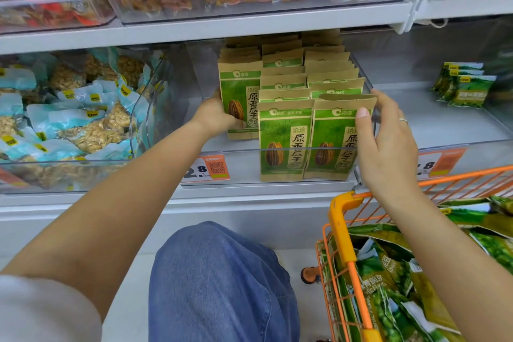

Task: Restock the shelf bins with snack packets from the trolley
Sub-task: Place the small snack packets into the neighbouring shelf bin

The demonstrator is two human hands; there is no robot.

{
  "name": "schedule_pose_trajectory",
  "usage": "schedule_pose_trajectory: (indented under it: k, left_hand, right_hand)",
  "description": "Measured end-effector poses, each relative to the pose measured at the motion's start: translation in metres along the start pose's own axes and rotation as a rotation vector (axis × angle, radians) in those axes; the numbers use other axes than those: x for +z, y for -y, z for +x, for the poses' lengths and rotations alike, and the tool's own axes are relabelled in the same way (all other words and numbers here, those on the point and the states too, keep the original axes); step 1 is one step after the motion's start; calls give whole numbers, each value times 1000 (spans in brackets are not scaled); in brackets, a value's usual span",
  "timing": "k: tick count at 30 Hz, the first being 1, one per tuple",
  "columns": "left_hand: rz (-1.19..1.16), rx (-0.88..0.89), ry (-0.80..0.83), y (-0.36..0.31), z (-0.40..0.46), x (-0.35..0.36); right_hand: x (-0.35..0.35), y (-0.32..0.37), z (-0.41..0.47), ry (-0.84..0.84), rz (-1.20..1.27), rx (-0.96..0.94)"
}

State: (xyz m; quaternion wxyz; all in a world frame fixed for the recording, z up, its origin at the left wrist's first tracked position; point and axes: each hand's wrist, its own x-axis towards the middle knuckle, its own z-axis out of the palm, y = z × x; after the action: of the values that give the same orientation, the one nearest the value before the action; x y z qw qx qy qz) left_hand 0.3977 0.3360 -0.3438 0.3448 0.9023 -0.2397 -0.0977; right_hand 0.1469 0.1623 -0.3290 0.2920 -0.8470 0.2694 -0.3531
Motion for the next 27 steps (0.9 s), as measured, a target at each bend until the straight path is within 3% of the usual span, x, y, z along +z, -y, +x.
schedule_pose_trajectory:
  k: [8, 11, 13, 15, 18, 20, 23, 27]
  left_hand:
    - [18, -175, 225, -8, -14, -11]
    - [-82, -191, 217, -14, -25, -24]
    - [-115, -182, 135, -19, -36, -31]
    - [-35, -116, -74, -23, -47, -37]
    - [-131, 157, -386, -48, -77, -39]
    - [-246, 334, -420, -82, -107, -31]
    - [-258, 532, -159, -136, -156, 1]
    - [21, 785, 207, -173, -185, 73]
  right_hand:
    - [-3, 2, -2, -26, 8, 12]
    - [-4, 4, -2, -31, 47, 27]
    - [-7, 6, -2, -31, 106, 53]
    - [-14, 7, -3, 5, 169, 81]
    - [-38, 3, -8, 85, 169, 92]
    - [-64, -6, -13, 107, 116, 84]
    - [-109, -22, -17, 132, 31, 103]
    - [-165, -54, -25, 165, -255, 155]
